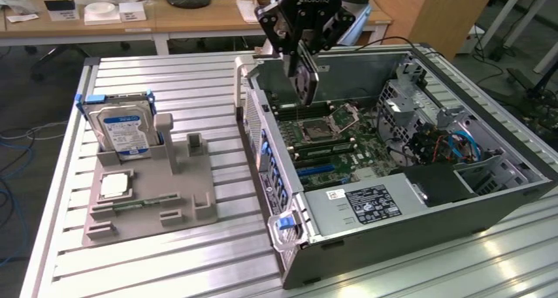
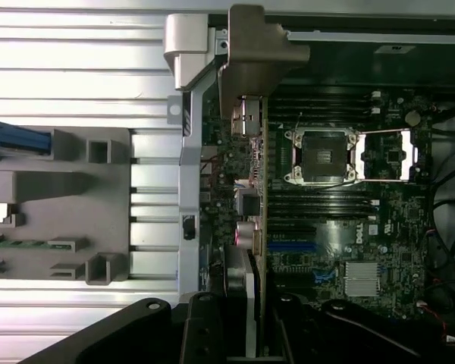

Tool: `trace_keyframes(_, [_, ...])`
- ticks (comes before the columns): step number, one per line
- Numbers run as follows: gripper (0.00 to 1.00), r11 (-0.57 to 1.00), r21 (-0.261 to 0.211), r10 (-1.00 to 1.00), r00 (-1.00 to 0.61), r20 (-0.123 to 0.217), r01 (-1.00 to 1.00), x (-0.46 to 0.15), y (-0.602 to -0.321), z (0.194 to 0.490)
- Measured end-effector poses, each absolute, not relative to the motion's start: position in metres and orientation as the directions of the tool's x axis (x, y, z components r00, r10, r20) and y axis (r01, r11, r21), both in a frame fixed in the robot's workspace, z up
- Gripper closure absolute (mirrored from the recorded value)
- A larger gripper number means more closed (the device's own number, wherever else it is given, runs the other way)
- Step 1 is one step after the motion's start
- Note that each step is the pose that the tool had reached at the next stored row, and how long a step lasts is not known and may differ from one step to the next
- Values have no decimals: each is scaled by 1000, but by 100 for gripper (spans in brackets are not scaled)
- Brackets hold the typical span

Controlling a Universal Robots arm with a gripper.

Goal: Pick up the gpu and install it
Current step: 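Pick up the gpu and move the gpu toward the slot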

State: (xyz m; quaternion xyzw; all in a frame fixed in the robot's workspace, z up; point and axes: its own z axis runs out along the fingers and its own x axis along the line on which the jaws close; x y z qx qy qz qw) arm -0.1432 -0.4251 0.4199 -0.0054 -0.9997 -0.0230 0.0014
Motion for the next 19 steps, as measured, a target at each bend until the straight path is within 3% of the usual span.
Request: trace_keyframes(19, [72, 999, 46, 11, -1000, 4, 11, -86, -425, 420])
